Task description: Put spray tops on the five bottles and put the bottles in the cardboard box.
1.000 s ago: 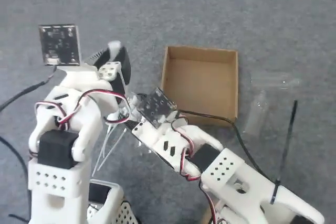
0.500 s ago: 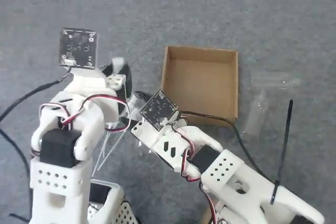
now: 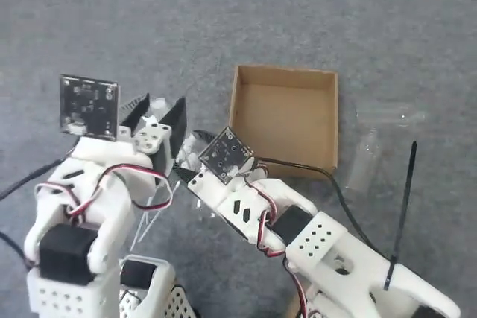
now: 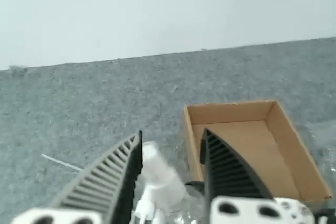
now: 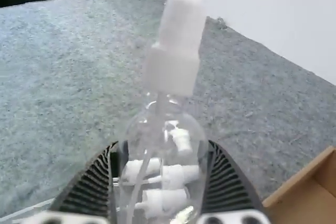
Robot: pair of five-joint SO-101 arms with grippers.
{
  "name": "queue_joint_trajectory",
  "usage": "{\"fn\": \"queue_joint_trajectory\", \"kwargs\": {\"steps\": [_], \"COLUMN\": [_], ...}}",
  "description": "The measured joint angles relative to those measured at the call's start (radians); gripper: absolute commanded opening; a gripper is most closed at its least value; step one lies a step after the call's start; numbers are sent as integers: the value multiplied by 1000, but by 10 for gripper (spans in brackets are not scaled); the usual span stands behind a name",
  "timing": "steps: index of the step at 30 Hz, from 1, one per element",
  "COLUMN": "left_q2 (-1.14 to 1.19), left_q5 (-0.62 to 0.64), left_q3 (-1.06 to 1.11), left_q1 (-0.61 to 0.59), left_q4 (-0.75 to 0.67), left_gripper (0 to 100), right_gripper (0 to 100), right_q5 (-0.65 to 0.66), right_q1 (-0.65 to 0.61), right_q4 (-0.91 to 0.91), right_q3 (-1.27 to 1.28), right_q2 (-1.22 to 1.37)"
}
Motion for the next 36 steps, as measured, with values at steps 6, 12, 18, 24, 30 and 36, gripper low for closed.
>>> {"fn": "queue_joint_trajectory", "kwargs": {"steps": [6,12,18,24,30,36], "left_q2": [-8,-18,-77,-330,-508,-523], "left_q5": [-3,-5,-29,-100,-107,-107], "left_q3": [0,141,373,575,741,793], "left_q1": [-75,-29,66,138,199,204], "left_q4": [5,-3,-126,-175,-244,-304], "left_gripper": [165,166,167,261,280,280], "right_gripper": [6,6,6,6,6,6], "right_q5": [-6,-87,-101,-103,-104,-104], "right_q1": [184,301,315,302,176,138], "right_q4": [87,172,180,230,367,549], "right_q3": [-8,-87,-213,-359,-466,-514], "right_q2": [-152,-218,-152,23,83,61]}}
